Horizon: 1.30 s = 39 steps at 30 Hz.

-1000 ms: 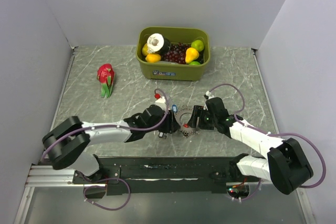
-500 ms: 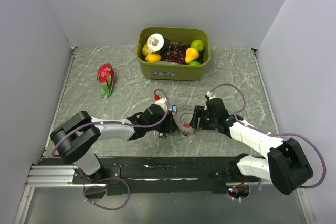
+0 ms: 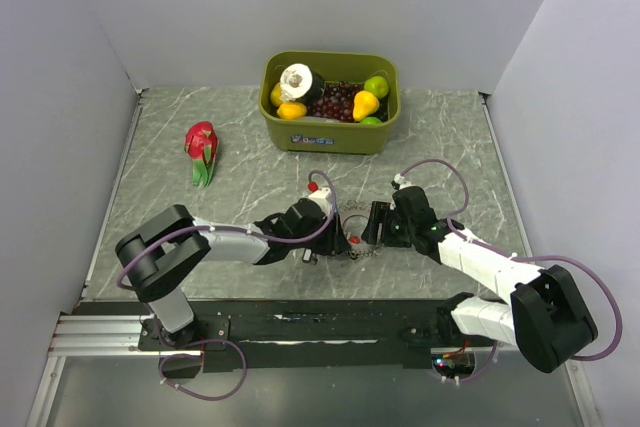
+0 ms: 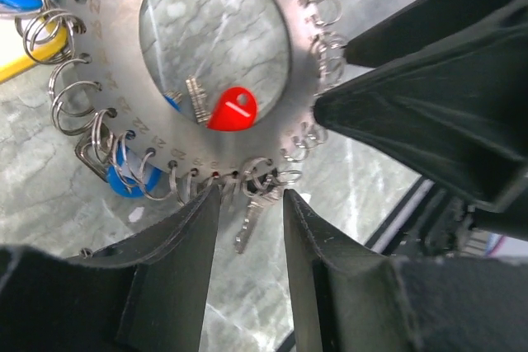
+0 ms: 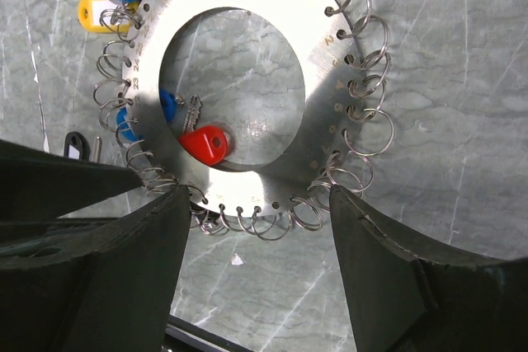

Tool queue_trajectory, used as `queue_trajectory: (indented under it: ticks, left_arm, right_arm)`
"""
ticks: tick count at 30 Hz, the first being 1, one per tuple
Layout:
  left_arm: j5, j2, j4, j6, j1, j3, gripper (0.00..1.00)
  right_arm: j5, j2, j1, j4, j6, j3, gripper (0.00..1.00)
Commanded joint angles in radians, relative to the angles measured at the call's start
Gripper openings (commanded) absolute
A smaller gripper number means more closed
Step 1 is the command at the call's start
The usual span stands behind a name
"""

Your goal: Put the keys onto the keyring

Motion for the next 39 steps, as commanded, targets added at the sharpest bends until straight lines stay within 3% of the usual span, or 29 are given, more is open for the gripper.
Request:
queue_trajectory:
  ticks: [1, 9, 14, 23, 28, 39]
  left_arm:
    - [0.014, 0.034, 0.033, 0.028, -0.006, 0.043, 0.44]
    - [-0.028, 0.029, -0.002, 0.053, -0.006, 0.044, 0.49]
    - [-0.036, 0.065, -0.008, 0.068, -0.009, 0.047, 0.45]
    - [-0.045, 0.043, 0.024, 0.067, -0.015, 0.018, 0.26]
    - [-0.048, 0.029, 0.036, 0.067, -0.017, 0.006, 0.01]
    - [-0.045, -0.021, 0.027, 0.1, -0.018, 0.001, 0.01]
  right_arm:
    - [0.01, -0.026, -0.006, 0.008, -0.019, 0.018, 0.75]
    - [-0.002, -0.016, -0.006, 0.023, -0.017, 0.009, 0.75]
    - [-0.001, -0.009, -0.006, 0.023, -0.019, 0.012, 0.75]
    - [-0.008, -0.009, -0.006, 0.031, -0.017, 0.01, 0.75]
    - [-0.011, -0.01, -0.006, 0.031, -0.016, 0.012, 0.75]
    - [-0.028, -0.053, -0.008, 0.028, -0.034, 0.012, 0.75]
